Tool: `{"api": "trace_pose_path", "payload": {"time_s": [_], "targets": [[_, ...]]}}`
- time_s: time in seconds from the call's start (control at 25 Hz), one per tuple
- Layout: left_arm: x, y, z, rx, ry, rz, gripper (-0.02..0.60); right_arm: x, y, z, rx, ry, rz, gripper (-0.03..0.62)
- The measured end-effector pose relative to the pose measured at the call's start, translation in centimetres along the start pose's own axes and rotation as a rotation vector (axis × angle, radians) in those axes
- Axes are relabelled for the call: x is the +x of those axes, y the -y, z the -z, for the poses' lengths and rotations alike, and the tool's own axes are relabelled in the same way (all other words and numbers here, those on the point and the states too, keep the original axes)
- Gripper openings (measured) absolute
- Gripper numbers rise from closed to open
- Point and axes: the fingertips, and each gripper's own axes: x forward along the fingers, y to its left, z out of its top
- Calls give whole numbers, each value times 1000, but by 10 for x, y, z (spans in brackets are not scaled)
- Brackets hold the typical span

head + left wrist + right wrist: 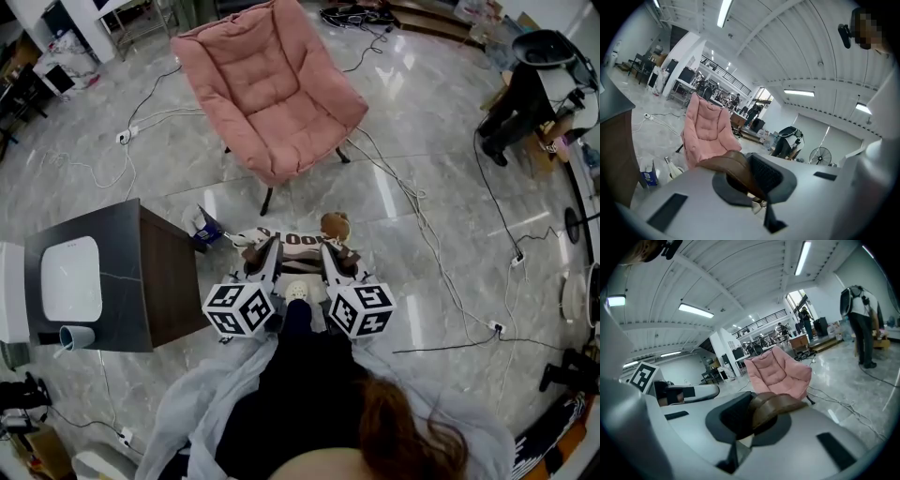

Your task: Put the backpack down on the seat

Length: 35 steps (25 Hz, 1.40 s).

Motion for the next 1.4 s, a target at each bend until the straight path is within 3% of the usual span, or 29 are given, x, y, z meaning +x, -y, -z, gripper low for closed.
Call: {"api": "trace_pose_path", "payload": {"time_s": [0.28, 0.52, 0.68, 0.88, 1.04, 1.4], "targets": [[43, -27, -21, 13, -36, 40, 12, 50, 15, -23, 39, 29, 36, 9], [60, -23, -39, 58, -40, 76, 12, 64, 21, -45, 55, 58, 39, 9], [65, -22, -55, 29, -39, 93, 12, 72, 20, -65, 115, 75, 30, 9], [78, -23, -64, 17, -26, 114, 12, 76, 22, -88, 89, 105, 44, 9], [93, -22, -60, 5, -45, 141, 12, 81, 35, -87, 98, 102, 65, 9], [164, -40, -62, -25, -96, 125, 12, 133, 84, -110, 103, 56, 91, 9]]}}
